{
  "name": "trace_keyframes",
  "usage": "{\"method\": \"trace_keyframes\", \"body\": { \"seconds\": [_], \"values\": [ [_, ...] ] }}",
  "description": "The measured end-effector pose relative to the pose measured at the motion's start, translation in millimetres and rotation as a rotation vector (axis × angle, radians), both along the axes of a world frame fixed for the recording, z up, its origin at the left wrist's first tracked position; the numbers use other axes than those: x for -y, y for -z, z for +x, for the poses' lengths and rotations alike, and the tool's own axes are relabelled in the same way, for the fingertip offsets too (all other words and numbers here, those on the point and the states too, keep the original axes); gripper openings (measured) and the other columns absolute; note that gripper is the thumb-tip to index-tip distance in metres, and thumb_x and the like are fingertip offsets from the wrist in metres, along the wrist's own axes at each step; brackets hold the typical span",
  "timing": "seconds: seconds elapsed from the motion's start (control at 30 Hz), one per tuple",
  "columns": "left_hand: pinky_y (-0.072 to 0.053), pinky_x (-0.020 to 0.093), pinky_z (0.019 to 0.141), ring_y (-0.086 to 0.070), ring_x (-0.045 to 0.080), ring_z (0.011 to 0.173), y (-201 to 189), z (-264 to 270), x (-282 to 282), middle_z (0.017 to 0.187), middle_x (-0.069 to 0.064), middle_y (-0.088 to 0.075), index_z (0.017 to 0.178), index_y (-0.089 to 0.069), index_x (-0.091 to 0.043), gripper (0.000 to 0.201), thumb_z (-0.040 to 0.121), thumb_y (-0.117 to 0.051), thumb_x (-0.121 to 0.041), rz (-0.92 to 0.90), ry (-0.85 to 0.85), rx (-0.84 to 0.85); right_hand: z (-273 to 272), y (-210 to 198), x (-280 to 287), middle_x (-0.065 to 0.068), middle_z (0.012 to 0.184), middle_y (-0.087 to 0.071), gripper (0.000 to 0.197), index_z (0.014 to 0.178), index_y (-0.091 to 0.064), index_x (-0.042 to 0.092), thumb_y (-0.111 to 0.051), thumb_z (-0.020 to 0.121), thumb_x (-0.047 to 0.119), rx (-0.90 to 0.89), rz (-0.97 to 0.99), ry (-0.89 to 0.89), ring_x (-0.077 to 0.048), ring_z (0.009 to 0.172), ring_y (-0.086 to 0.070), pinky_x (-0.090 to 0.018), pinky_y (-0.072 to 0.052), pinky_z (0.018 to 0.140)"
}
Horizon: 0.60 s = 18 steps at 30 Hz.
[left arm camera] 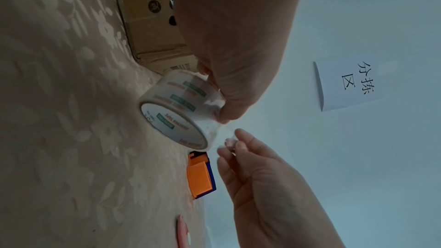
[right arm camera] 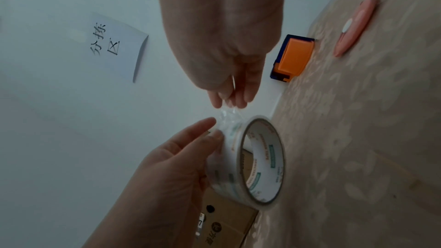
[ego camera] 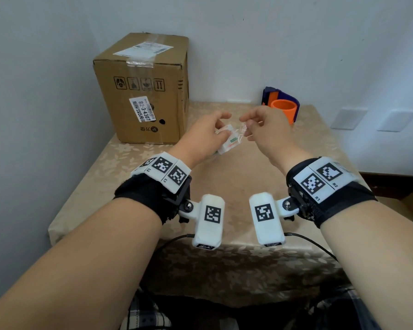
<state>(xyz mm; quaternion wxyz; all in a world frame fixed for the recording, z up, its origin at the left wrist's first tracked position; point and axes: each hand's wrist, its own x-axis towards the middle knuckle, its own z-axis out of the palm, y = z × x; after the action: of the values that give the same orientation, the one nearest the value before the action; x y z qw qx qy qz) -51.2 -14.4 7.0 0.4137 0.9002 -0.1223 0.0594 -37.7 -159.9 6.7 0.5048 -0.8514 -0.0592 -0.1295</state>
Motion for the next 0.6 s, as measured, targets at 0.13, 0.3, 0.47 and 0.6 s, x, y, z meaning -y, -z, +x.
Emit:
{"method": "trace_keyframes", "body": {
  "seconds": [0.13,0.3,0.47,0.6],
  "values": [
    [-0.041,0.014,0.061,-0.046,0.007,0.073,-1.0,-1.6,-2.5,0.102,-0.002,-0.046,0.133,-0.048,-0.017,0.04,0.094,-0.052,-0.014,0.016,0.01,0.009,-1.5,-0.8,1.8,-0.01,0.103,-0.065,0.027,0.112,-0.065,-0.001,-0.049,0.091,-0.003,-0.053,0.007,-0.039,-0.016,0.08,-0.064,-0.009,-0.054,0.066],
    [-0.041,0.026,0.077,-0.046,0.004,0.072,-2.3,-1.4,-5.8,0.093,-0.008,-0.047,0.128,-0.052,-0.02,0.036,0.092,-0.054,-0.017,-0.014,0.005,0.021,-6.7,-1.0,4.4,-0.003,0.101,-0.064,0.037,0.117,-0.063,0.003,-0.069,0.083,0.015,-0.126,-0.099,-0.12,-0.013,0.094,-0.059,-0.024,-0.047,0.088],
    [-0.04,0.021,0.077,-0.049,0.011,0.087,-5.0,-0.7,-7.8,0.101,-0.004,-0.049,0.128,-0.053,-0.019,0.036,0.092,-0.054,-0.016,-0.021,-0.004,0.048,-6.5,-1.8,-1.0,-0.001,0.082,-0.066,0.022,0.102,-0.072,0.005,-0.063,0.088,0.019,0.023,-0.283,-0.098,-0.013,0.073,-0.056,-0.03,-0.046,0.076],
    [-0.042,0.014,0.062,-0.047,0.0,0.071,-5.0,-1.5,-5.2,0.102,-0.004,-0.051,0.128,-0.053,-0.017,0.036,0.092,-0.056,-0.018,-0.056,-0.006,0.058,-7.8,-1.0,-2.1,-0.018,0.083,-0.072,0.02,0.084,-0.073,-0.002,-0.059,0.089,0.012,0.208,-0.336,-0.048,-0.029,0.078,-0.061,-0.041,-0.048,0.075]
  ]
}}
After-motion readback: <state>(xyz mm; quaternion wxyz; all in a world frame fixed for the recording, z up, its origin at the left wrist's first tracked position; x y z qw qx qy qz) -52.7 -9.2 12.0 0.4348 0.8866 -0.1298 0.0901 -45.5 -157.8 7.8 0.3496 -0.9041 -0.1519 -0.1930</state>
